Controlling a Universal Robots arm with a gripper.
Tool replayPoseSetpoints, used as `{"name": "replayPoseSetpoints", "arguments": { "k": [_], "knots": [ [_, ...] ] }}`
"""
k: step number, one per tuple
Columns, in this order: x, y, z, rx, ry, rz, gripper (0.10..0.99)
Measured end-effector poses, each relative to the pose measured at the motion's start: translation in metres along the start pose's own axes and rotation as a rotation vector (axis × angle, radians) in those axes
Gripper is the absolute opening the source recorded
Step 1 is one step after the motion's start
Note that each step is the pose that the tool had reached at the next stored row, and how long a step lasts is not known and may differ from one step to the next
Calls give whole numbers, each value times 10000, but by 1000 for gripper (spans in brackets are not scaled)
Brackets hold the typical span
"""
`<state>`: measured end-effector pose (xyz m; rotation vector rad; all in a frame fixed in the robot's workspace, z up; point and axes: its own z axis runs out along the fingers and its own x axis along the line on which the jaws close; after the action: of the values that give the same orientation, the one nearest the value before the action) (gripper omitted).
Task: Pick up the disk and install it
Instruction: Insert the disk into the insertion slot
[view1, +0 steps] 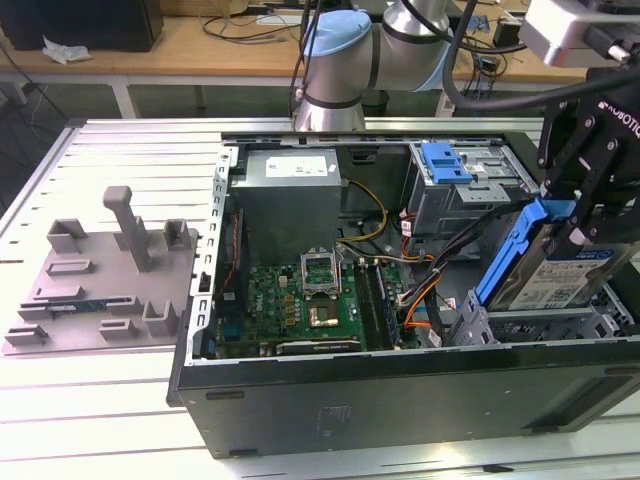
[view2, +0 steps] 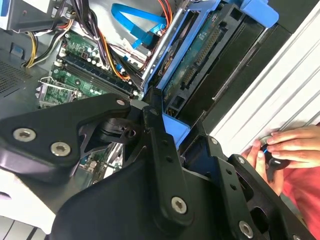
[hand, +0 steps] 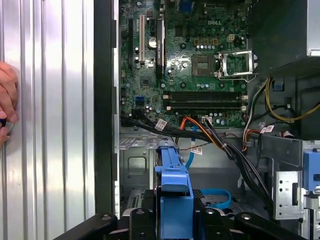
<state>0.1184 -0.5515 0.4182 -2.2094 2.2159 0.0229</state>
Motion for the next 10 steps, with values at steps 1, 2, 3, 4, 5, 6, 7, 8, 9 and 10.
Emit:
{"name": "replayPoseSetpoints", "arguments": {
  "k": [1,2,3,4,5,6,7,8,9,10],
  "knots": [
    [0,0,8,0,0,0,369],
    [1,0,16,0,0,0,369],
    [2,0,29,0,0,0,369],
    [2,0,43,0,0,0,369],
    [3,0,56,0,-1,0,369],
    [3,0,63,0,0,0,369],
    [4,0,77,0,0,0,369],
    [5,0,87,-1,1,0,369],
    [5,0,95,0,1,0,369],
    [6,0,103,0,0,0,369]
  ]
}}
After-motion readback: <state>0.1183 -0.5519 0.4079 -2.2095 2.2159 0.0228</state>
